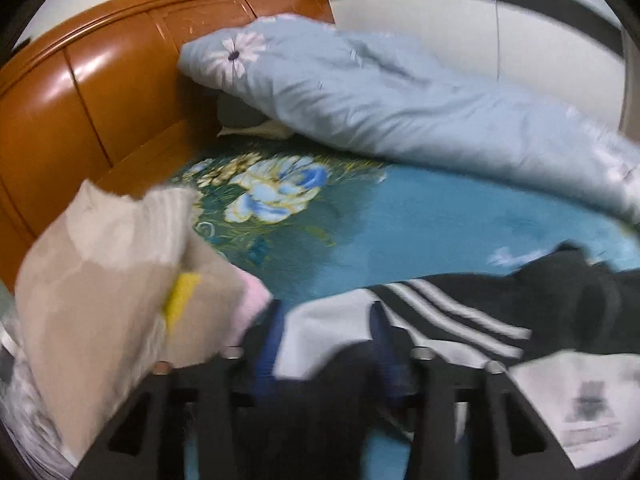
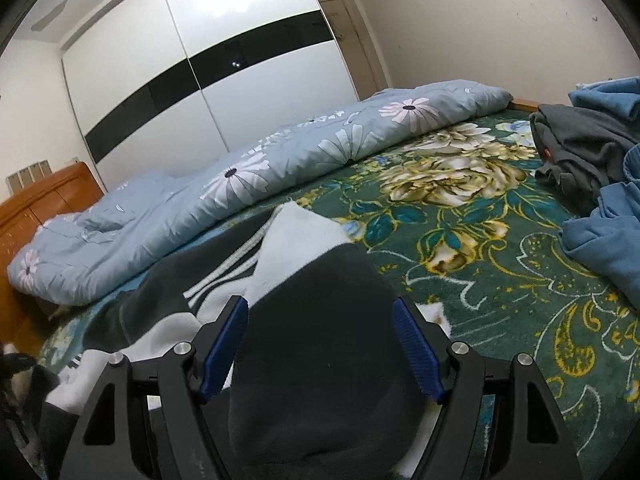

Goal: Fold clothes
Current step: 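Open both tools and release the jacket onto the bedspread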

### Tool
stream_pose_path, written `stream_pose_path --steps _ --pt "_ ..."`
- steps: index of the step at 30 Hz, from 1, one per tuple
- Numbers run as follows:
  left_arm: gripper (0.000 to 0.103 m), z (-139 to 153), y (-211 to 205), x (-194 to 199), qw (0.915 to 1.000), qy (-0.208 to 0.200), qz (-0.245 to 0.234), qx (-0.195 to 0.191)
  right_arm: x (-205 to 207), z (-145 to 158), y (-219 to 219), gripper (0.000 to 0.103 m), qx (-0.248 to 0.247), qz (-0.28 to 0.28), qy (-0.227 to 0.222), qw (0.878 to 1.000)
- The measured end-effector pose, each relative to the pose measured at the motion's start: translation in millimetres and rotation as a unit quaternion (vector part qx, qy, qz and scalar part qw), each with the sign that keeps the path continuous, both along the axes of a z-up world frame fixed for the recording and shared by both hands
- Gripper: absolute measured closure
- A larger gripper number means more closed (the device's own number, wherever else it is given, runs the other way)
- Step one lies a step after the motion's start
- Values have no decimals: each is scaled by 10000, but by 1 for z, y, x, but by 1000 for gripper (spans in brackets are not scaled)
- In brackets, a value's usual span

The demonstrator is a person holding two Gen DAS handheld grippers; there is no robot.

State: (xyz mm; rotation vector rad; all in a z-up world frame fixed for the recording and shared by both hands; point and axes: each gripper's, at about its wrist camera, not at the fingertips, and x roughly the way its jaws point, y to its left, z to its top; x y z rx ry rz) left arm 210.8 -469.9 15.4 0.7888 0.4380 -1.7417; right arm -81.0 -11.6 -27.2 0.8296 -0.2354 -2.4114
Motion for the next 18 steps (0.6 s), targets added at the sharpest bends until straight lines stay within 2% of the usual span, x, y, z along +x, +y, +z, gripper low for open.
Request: stream_pose_path --steps 2,3,5,8,11,13,15,18 --pt "40 14 25 -2 9990 420 -143 -40 -1 3 4 27 -33 31 60 10000" --pt "31 21 38 -4 9976 655 -235 -47 -1 5 7 27 -26 35 97 9999" --pt "19 28 70 -5 9920 1175 -468 30 -1 5 15 27 -13 -35 81 10000" --pt "17 32 110 -10 9831 1693 -688 136 -3 -1 37 27 -227 -171 -355 9990" --pt "15 30 136 -20 9773 2038 -434 376 3 -8 63 27 -353 -233 -766 9962" --pt "15 30 148 -26 9724 2255 -86 589 17 -6 70 27 -33 -103 -606 9981" --pt "12 28 159 -31 9665 2481 74 652 35 -5 62 27 404 359 -343 9979" --pt "9 18 174 -42 9644 2579 -143 563 65 -9 32 27 1130 1251 3 9857"
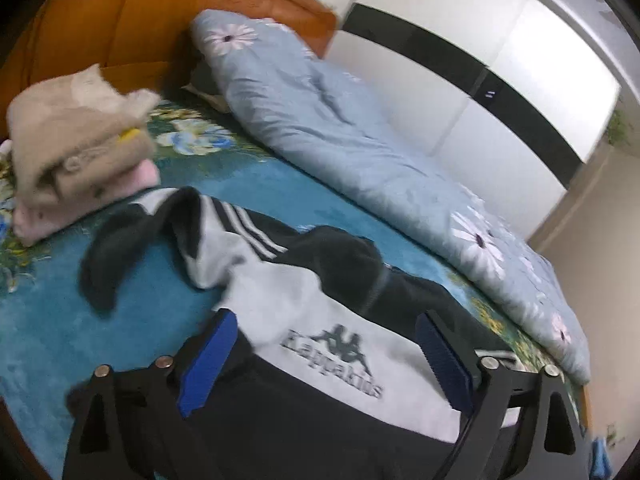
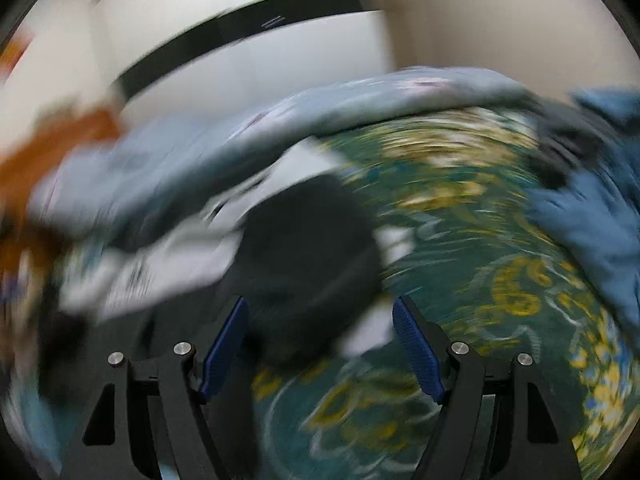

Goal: Fold clothes

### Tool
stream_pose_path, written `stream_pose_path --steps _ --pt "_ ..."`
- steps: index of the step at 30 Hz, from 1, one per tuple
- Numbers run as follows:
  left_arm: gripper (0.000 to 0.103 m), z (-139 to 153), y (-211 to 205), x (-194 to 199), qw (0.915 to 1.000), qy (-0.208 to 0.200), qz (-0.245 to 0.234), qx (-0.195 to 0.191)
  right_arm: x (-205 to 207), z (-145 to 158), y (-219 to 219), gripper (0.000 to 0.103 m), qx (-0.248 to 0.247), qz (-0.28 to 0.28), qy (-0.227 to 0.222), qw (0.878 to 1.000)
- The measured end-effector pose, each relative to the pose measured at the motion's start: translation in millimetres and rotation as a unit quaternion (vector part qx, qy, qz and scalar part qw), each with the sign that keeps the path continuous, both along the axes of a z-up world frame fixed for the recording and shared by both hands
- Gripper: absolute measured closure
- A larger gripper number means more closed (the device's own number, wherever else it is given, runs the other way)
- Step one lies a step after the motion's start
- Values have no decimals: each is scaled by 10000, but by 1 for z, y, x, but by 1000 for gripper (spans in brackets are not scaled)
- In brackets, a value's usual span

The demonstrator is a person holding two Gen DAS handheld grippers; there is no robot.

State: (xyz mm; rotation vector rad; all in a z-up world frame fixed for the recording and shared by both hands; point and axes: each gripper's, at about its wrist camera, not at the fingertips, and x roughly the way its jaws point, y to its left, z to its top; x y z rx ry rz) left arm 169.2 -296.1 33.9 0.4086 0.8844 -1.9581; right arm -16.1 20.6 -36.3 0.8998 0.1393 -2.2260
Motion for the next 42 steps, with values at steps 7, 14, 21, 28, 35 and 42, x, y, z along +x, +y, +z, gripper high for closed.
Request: stream_pose_path --steps 7,14,21,28,35,42 --pt "8 -42 -32 13 9931 440 -42 1082 15 -12 -47 27 743 388 673 9942" --pt "8 -43 -39 29 9898 603 209 1272 -19 -18 -45 68 640 2 39 9979" --pt "8 -47 -38 26 9888 581 73 1372 -92 33 7 93 -285 -753 -732 9941" --pt "8 -52 -39 24 9865 627 3 1513 -161 106 38 96 1 -1642 135 9863" --pt "8 -53 -42 26 9857 657 22 1551 -219 63 43 96 1079 -2448 -59 9635" --pt "8 -55 -46 25 9847 632 5 1622 -224 19 48 95 1337 -2496 -376 9583"
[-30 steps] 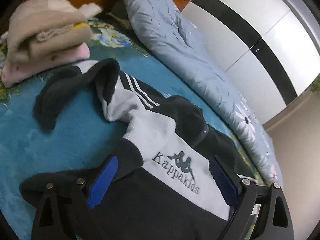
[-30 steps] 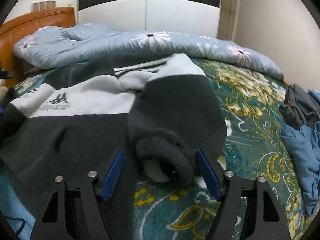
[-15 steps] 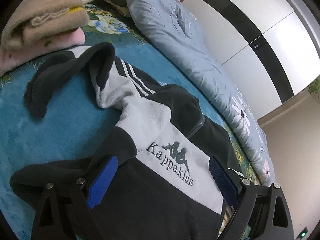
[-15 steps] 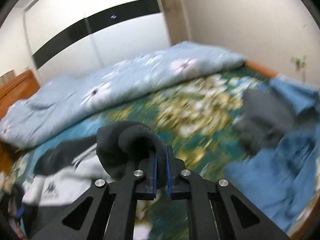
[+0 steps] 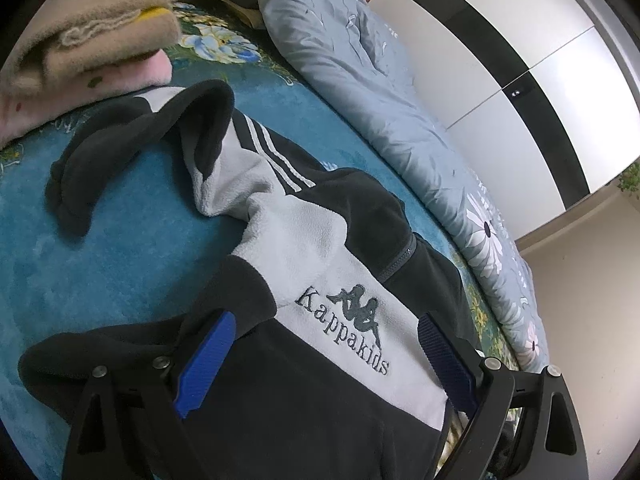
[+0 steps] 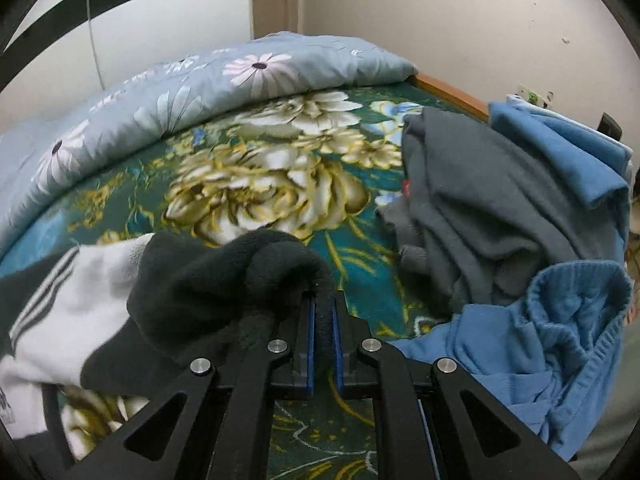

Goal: Fold clothes

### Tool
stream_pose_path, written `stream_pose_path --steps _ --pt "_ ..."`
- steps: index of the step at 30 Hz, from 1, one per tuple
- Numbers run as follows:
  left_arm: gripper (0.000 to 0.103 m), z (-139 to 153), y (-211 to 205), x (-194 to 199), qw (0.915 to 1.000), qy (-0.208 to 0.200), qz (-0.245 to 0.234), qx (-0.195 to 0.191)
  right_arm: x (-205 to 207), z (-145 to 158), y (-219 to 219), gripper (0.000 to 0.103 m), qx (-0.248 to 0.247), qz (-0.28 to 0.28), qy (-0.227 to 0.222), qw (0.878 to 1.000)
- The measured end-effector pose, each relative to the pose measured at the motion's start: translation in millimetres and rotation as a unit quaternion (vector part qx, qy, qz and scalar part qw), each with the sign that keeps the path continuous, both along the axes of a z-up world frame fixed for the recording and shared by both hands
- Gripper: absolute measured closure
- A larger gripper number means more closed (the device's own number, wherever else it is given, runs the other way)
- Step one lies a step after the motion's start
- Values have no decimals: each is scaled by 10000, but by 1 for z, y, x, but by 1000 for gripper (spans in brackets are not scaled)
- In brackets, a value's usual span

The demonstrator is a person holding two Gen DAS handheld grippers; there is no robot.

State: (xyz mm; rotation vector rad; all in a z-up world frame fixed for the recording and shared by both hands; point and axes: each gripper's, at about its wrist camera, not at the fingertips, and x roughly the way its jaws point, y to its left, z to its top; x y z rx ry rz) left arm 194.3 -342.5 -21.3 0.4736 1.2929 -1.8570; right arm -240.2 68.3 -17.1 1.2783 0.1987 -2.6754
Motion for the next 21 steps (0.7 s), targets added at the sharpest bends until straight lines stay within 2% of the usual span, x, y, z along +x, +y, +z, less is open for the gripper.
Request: stream_pose_path --steps 3,5,6,8,12,14,18,21 --pt "8 -1 -1 -3 9999 -32 -121 -7 7 15 3 82 -12 37 221 9997" --pt "8 -2 -1 -5 9997 -91 -236 -49 17 31 4 69 -14 88 421 9991" --pt "8 -2 -1 -7 9994 -137 -312 -87 22 38 3 68 -19 141 515 9986" --pt "8 -4 0 -9 9986 -183 -478 -131 41 52 -2 58 43 352 720 9968" --pt "8 -4 4 -8 9964 -133 -790 -282 102 59 -10 57 -203 1082 726 9913" --pt "8 -1 8 -8 9936 -143 -1028 -438 142 45 -18 57 -452 1635 402 9847" --pt "8 12 18 -2 9829 -158 -1604 -889 234 4 -40 57 -736 2892 -190 9543" --pt "8 28 21 14 9705 -265 -1974 -1356 286 -14 -45 57 -578 3390 -148 9389"
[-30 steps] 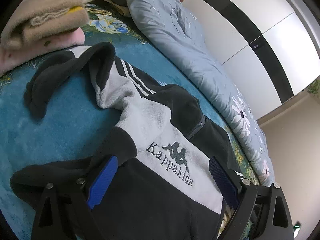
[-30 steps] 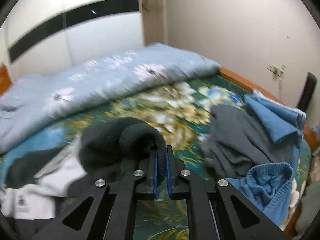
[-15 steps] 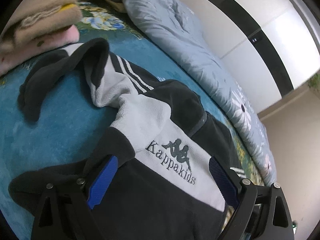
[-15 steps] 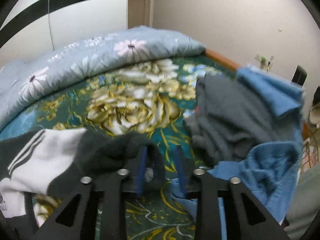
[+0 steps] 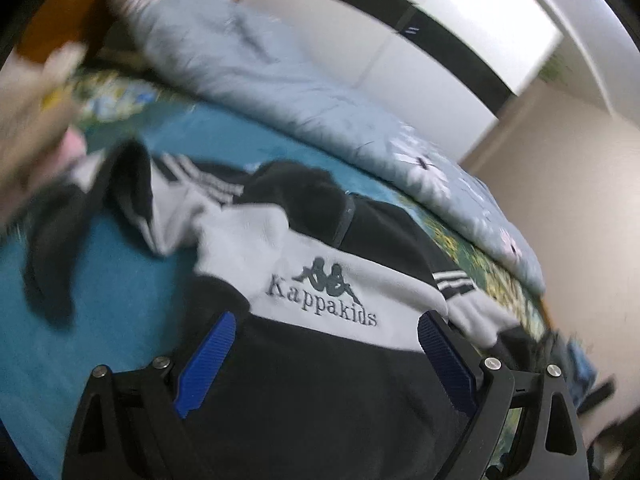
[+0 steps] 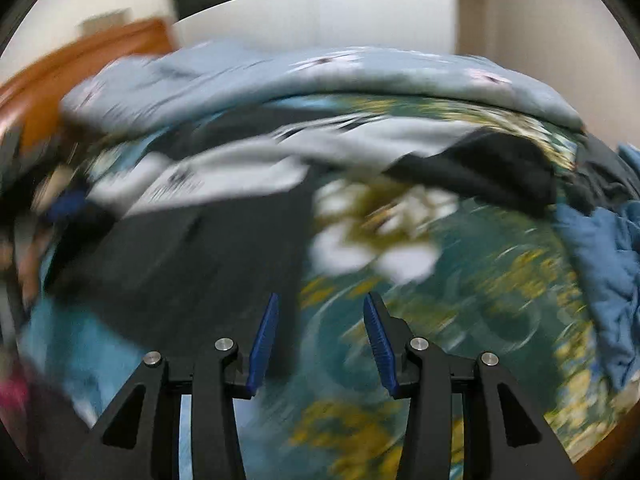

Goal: Fold clothes

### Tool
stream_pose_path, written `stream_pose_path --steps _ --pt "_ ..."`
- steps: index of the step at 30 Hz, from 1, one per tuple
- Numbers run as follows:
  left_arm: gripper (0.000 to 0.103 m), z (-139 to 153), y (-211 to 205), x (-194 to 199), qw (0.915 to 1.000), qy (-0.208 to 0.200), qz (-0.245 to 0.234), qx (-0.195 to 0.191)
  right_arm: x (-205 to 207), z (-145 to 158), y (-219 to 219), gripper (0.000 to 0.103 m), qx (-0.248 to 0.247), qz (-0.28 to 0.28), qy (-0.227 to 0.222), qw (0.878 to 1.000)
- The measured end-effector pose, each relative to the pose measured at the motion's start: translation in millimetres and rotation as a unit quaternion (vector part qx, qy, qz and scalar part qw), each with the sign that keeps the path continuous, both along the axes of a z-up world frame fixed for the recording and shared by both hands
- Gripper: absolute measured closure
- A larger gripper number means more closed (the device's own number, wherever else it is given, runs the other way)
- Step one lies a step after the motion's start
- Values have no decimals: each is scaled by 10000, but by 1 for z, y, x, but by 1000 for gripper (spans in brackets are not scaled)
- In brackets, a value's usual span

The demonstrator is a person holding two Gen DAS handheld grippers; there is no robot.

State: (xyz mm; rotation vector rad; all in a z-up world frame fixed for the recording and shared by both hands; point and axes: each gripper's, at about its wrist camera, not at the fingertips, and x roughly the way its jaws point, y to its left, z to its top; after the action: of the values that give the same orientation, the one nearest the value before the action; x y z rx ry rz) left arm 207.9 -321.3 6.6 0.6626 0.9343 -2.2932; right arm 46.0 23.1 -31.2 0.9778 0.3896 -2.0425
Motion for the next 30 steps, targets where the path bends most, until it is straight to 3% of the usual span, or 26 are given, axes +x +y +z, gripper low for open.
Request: stream_pose_path --steps 5,11,15,18,23,24,26,27,28,30 --pt "8 11 -13 50 9979 -295 -13 -580 28 -23 1 57 228 71 42 9997" --pt "8 -3 -46 119 9952 -662 513 -502 38 -40 -18 57 668 -20 417 9969" --pt "8 -10 -55 148 9930 -783 707 -523 43 -36 -29 57 659 -124 935 9934" --pt "8 -16 -57 158 9924 -870 658 -565 40 -33 -39 57 570 -293 1244 9902" --pt "8 -30 -57 168 9936 -984 335 -444 37 -30 -55 58 215 -442 1342 9897" --pt "8 -33 -56 169 9941 -970 256 -411 38 -30 -57 61 146 -430 1343 9899" --pt "8 -35 -53 168 9932 -1043 146 -499 37 -32 -57 80 23 -402 1276 9910" --pt "8 -36 -51 168 9923 -1093 98 -569 36 -33 -55 85 -28 -400 1252 9913" --pt "8 -37 -49 167 9915 -1138 49 -635 35 -33 -51 97 -92 -434 1252 9911" --pt "8 -37 -44 163 9911 -1141 -91 -683 29 -27 -37 97 -294 -591 1248 9900"
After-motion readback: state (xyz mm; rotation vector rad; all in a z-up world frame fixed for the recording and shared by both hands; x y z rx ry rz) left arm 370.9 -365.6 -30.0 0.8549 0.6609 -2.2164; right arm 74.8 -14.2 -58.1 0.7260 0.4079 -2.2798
